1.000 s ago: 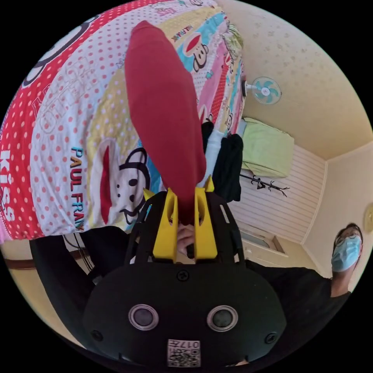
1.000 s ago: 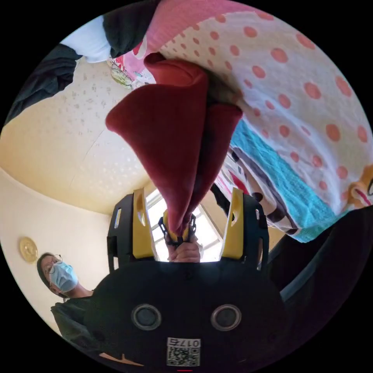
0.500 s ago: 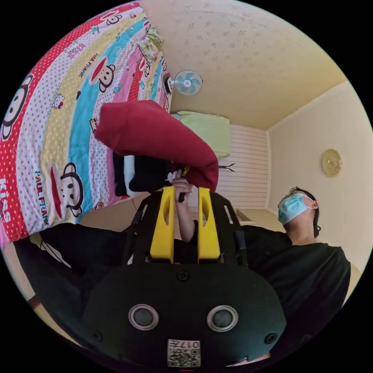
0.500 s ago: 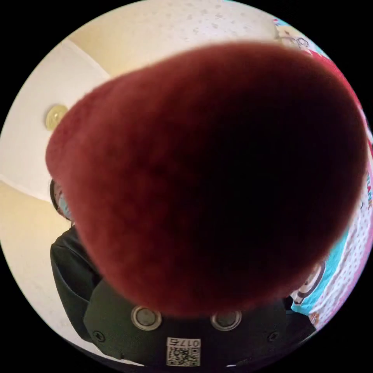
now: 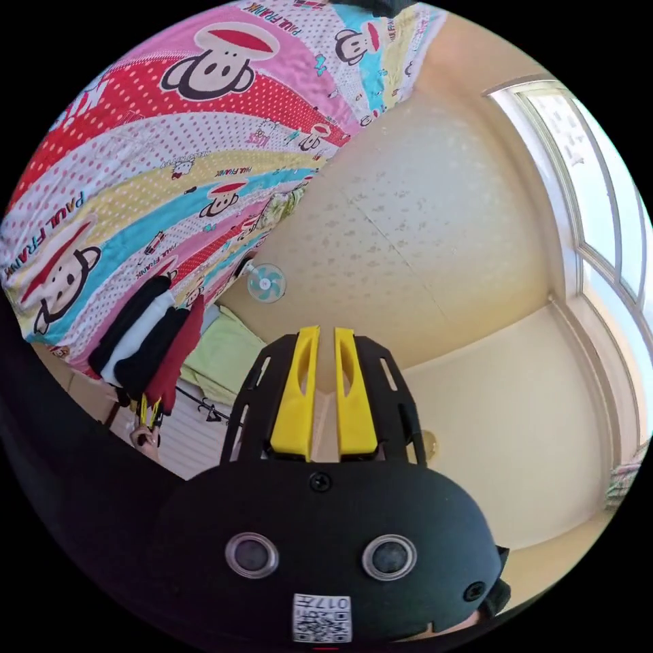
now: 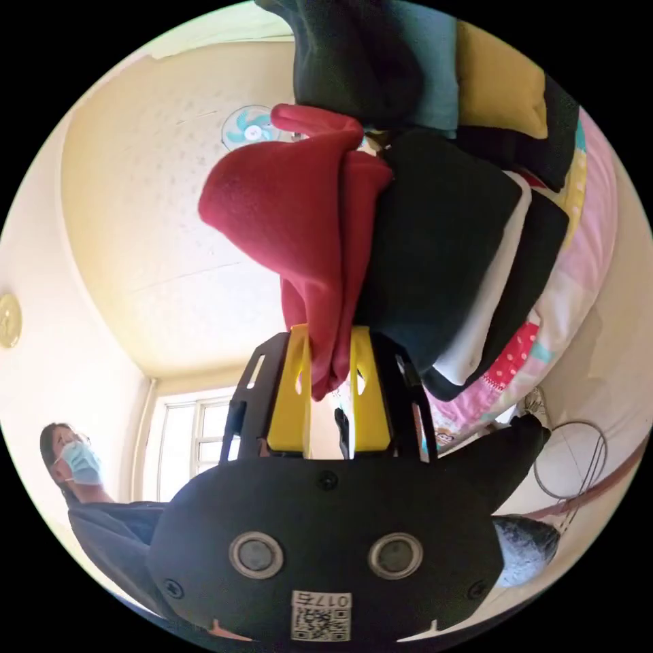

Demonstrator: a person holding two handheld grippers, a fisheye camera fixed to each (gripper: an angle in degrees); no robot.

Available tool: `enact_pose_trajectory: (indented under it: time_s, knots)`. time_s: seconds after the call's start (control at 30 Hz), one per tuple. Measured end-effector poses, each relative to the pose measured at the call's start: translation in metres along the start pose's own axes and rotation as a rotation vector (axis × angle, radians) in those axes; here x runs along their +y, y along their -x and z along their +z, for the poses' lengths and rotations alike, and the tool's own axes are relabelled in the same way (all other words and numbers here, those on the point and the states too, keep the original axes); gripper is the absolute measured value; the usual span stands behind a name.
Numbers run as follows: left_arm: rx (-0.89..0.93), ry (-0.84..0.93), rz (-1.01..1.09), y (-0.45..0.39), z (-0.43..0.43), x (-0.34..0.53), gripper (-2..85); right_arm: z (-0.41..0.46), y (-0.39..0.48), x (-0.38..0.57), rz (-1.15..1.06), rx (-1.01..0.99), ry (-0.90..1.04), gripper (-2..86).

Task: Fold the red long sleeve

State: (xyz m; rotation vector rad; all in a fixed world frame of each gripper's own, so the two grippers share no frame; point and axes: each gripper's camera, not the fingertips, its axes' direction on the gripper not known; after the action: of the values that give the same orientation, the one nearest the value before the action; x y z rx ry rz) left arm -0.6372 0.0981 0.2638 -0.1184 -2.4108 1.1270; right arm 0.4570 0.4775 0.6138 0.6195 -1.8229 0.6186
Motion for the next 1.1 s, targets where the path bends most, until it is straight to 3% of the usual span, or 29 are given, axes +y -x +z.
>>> enact_pose_trajectory:
  time_s: [0.17,0.27,0.37,0.5,0.63,0.77,0.87,0.97,1.1]
  knots:
    - [-0.457,-0.034,0.020,-0.016,0.006,-0.011,5.1,0.014,-0.027,0.074,0.108,0.210,0.050,3.7]
    - [-0.599,-0.167,-0.097,-0.008,-0.019,-0.023,5.1,0.060,-0.049,0.116,0.237,0.400,0.303,1.5]
    - [-0.657,-0.317,-0.198,0.000,-0.055,-0.027,4.9,0.126,-0.040,0.149,0.149,0.641,0.576,0.8]
    - [-0.430,-0.473,-0.203,0.013,-0.081,-0.017,5.2,0.224,0.024,0.177,-0.250,0.985,0.728,0.4]
    - [-0.576,-0.496,-0.053,-0.004,-0.103,-0.039,6.2,0.311,0.121,0.218,-0.756,1.172,0.662,0.3]
    - [-1.001,-0.591,0.143,-0.028,-0.144,-0.064,8.3,0.349,0.199,0.259,-1.003,1.112,0.514,0.3]
    - [-1.241,-0.508,0.291,-0.018,-0.164,-0.089,8.8,0.357,0.242,0.292,-1.080,0.914,0.433,0.3]
    - [-1.339,-0.312,0.288,0.028,-0.174,-0.116,9.4,0.362,0.256,0.324,-1.099,0.785,0.393,0.4]
    - [-1.326,-0.272,0.296,0.079,-0.187,-0.127,10.0,0.376,0.250,0.364,-1.054,0.780,0.371,0.4]
